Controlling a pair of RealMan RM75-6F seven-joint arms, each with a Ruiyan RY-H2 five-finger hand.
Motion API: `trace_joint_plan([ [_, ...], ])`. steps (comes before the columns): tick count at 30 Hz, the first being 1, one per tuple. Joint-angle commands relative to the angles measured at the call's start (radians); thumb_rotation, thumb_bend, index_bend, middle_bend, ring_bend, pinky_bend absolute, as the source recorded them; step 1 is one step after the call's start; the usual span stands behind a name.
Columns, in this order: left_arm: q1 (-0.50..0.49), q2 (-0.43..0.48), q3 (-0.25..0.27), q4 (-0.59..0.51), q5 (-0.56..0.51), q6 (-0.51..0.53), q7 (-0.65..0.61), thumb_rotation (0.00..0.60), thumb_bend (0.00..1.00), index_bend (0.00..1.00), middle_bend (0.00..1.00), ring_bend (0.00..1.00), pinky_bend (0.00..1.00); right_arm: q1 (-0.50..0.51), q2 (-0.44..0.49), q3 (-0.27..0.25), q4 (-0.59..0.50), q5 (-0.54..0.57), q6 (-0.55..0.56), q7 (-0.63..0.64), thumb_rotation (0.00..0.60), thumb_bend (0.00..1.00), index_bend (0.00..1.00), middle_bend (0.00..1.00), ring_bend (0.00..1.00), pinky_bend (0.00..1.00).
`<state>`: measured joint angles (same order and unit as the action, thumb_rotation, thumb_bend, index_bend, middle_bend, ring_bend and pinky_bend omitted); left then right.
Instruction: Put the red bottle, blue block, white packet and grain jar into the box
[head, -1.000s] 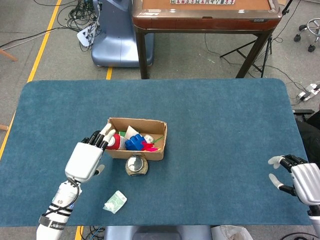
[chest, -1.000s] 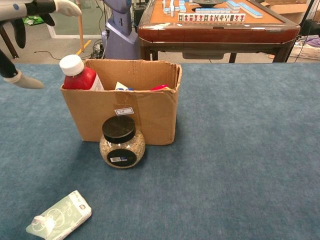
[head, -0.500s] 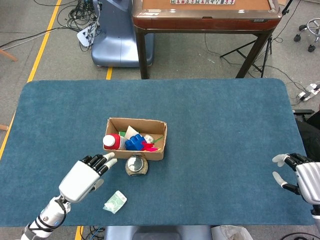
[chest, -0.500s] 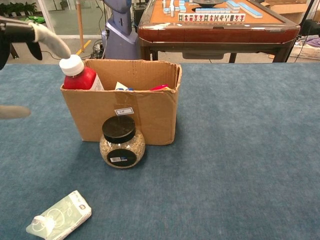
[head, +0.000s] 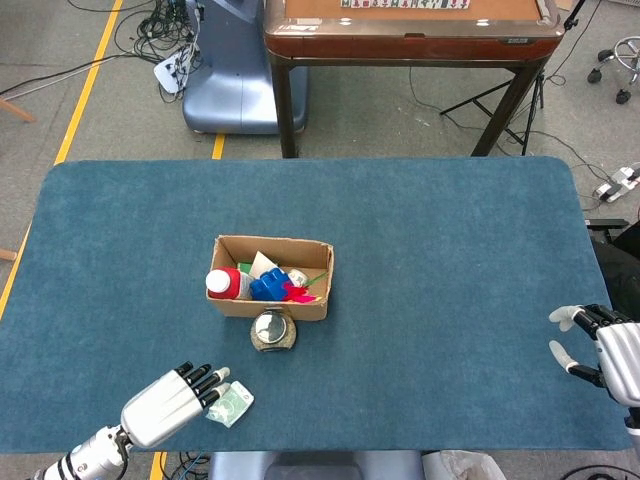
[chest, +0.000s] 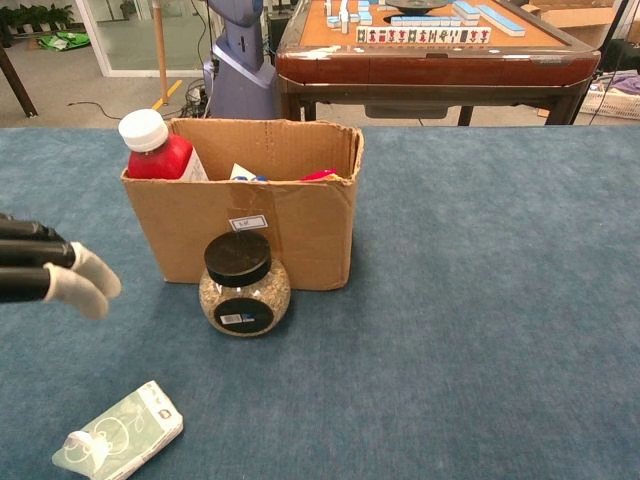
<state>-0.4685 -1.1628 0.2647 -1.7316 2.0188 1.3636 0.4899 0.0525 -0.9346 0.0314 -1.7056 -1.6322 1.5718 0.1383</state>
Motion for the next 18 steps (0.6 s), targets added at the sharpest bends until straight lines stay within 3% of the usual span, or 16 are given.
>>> trace_joint_plan([
  [1, -0.004, -0.002, 0.011, 0.007, 0.017, -0.046, 0.006, 0.6, 0.11, 0.32, 0.3, 0.34, 0.54, -0.001, 0.001, 0.001, 0.0, 0.0, 0.002, 0.002, 0.6, 0.29, 0.45, 0.53, 0.43, 0.58],
  [7, -0.016, -0.007, 0.011, 0.003, 0.009, -0.163, 0.057, 0.6, 0.11, 0.24, 0.24, 0.26, 0.42, -0.004, 0.005, 0.004, -0.001, 0.001, 0.01, 0.006, 0.6, 0.29, 0.45, 0.53, 0.43, 0.58],
  [18, -0.021, -0.056, -0.023, 0.016, -0.051, -0.275, 0.063, 0.6, 0.11, 0.21, 0.23, 0.25, 0.4, -0.016, 0.019, 0.009, -0.007, -0.005, 0.037, 0.018, 0.6, 0.29, 0.45, 0.53, 0.43, 0.58],
])
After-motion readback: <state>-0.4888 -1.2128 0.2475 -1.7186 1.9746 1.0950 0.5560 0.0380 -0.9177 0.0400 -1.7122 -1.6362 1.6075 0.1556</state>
